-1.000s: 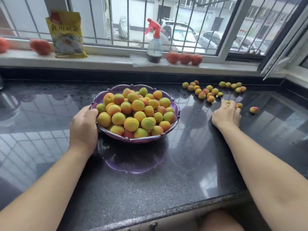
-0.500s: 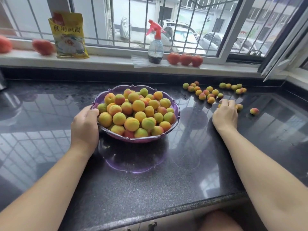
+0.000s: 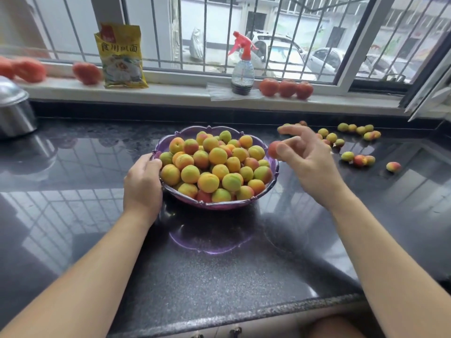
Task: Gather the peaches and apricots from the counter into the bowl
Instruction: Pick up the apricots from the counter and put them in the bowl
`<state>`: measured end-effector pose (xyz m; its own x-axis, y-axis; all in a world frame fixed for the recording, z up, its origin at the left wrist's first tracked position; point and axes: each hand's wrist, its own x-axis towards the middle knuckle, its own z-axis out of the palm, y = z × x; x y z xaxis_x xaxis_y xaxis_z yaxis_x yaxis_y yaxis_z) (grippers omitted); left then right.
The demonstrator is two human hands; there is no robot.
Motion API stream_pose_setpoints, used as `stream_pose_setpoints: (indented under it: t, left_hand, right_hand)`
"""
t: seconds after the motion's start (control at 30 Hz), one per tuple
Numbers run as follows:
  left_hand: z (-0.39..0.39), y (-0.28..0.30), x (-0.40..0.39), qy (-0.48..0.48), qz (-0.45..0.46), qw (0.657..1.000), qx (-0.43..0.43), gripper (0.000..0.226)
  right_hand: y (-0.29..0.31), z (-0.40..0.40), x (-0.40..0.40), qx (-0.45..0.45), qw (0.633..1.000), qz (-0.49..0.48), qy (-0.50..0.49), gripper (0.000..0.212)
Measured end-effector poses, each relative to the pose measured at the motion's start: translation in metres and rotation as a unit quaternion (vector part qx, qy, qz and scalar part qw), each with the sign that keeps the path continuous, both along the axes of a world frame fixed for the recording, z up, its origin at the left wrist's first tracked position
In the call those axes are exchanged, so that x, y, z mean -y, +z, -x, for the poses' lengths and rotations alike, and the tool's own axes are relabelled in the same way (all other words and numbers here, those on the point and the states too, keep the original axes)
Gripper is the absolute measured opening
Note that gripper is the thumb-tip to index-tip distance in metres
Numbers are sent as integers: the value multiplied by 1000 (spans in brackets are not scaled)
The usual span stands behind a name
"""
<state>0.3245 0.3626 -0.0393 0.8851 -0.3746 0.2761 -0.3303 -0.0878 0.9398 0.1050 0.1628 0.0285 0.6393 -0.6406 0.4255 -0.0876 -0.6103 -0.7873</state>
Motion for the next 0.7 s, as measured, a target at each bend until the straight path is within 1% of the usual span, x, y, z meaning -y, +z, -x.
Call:
stream_pose_setpoints:
  t: [0.03, 0.07, 0.13, 0.23, 0.3, 0.4, 0.5, 0.57, 0.6, 0.63, 0.7]
  left_hand:
    - [0, 0, 0, -2, -1, 1000, -4, 28]
    - [-1, 1, 0, -6, 0, 1000, -8, 28]
    - [-1, 2, 0, -7, 5, 1000, -21, 38]
    - [-1, 2, -1, -7, 3, 1000, -22, 43]
    - [-1, 2, -1, -10, 2, 1000, -19, 44]
    - [-1, 2, -1, -17, 8, 1000, -20, 42]
    - [-2, 2, -1, -21, 15, 999, -23, 42]
    - [-1, 1, -1, -29, 19, 999, -24, 43]
    - [-1, 1, -1, -34, 21, 999, -25, 43]
    - [-2, 1, -1, -39, 21, 999, -27, 41]
    - [-6, 1, 1, -43, 10, 998, -46, 41]
  right_hand:
    - [2, -4, -12, -30, 999, 17, 34, 21]
    - [2, -7, -20, -59, 996, 41, 46, 16]
    - [-6, -13, -27, -96, 991, 77, 45, 13]
    - [-19, -16, -30, -117, 989, 92, 23, 13]
    - [-23, -17, -32, -116, 986, 117, 5, 15]
    - [-29, -19, -29, -122, 975, 179, -41, 27]
    - [-32, -20, -23, -107, 970, 215, -41, 34]
    - [-33, -19, -17, -75, 969, 233, -26, 42]
    - [-33, -18, -11, -51, 973, 222, -28, 44]
    - [-33, -15, -2, -26, 978, 201, -46, 44]
    - [-36, -2, 26, 8, 979, 165, -120, 37]
